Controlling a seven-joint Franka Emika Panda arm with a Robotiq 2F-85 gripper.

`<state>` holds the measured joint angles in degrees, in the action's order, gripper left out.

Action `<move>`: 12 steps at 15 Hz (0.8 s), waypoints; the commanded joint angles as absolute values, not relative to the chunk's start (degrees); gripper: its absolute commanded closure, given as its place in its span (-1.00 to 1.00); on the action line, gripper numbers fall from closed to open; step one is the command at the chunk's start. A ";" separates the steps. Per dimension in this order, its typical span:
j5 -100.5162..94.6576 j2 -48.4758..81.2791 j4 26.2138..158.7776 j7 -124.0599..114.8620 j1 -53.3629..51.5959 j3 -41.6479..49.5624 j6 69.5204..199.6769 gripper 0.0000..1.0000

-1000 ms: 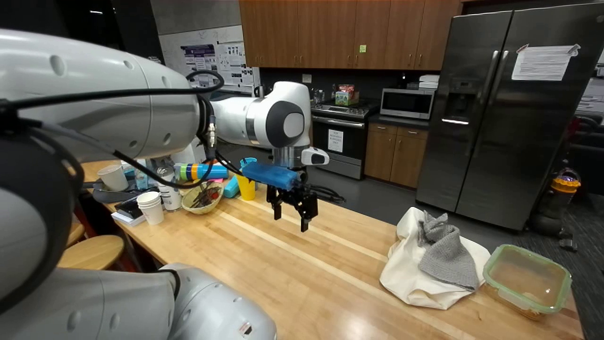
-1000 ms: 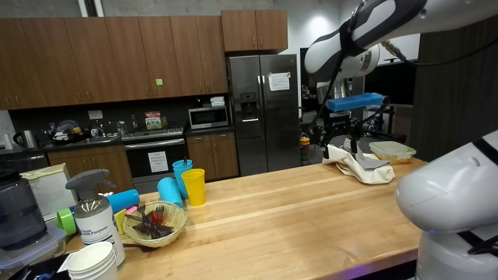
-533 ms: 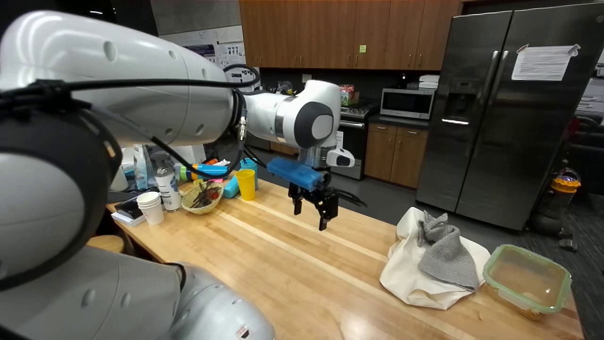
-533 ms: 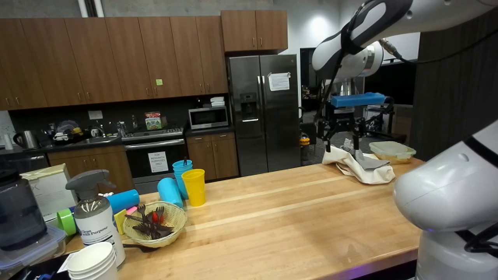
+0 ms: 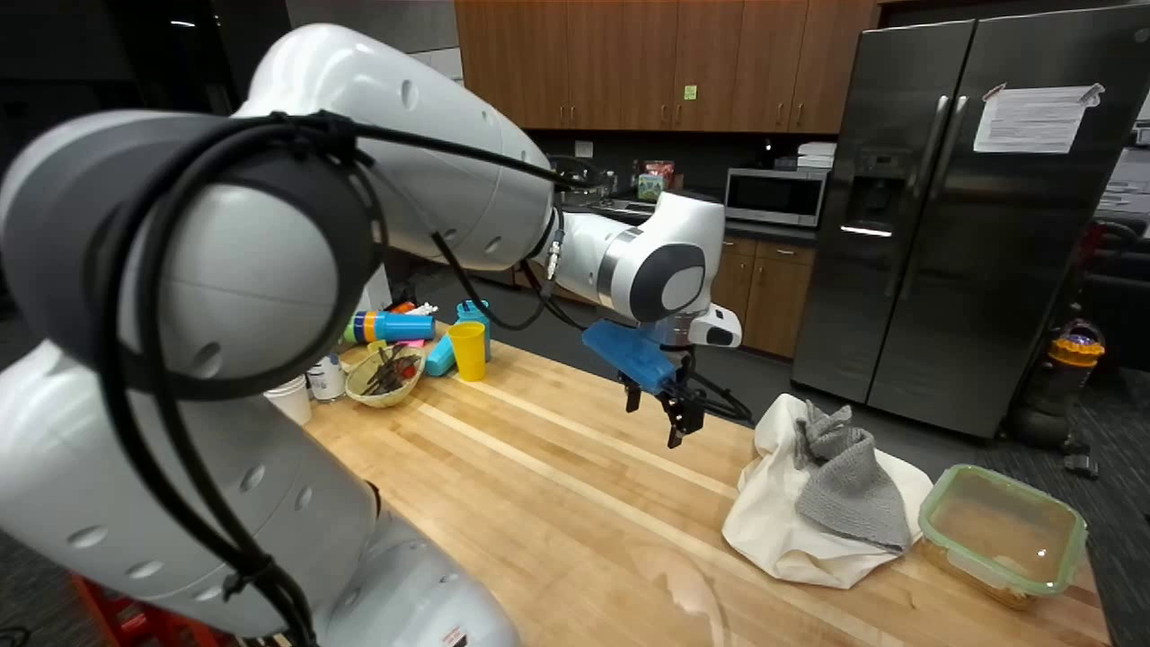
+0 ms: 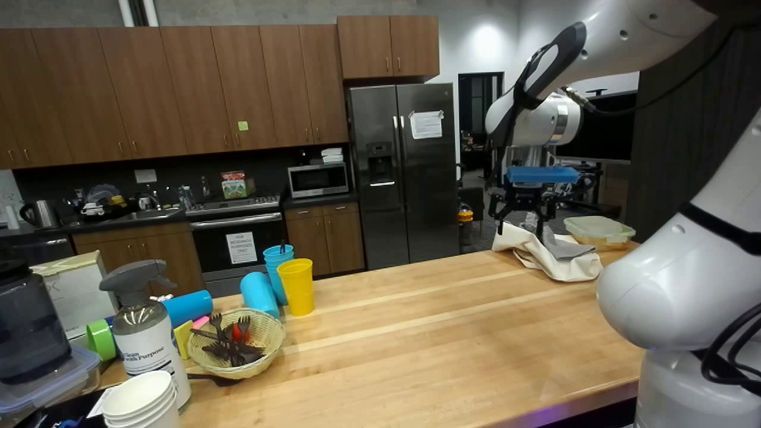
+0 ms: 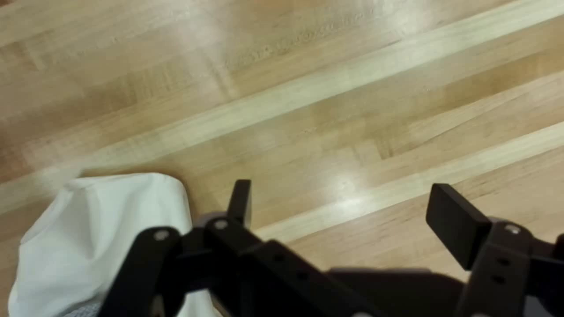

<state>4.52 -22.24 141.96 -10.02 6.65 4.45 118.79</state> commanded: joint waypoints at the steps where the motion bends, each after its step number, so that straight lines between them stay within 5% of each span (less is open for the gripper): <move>1: -0.31 -15.54 138.20 -10.23 8.66 4.49 124.33 -1.00; 12: -20.33 -6.78 137.65 -22.16 12.25 4.37 140.87 -1.00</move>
<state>-17.17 -9.36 138.64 -18.02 11.84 4.63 138.52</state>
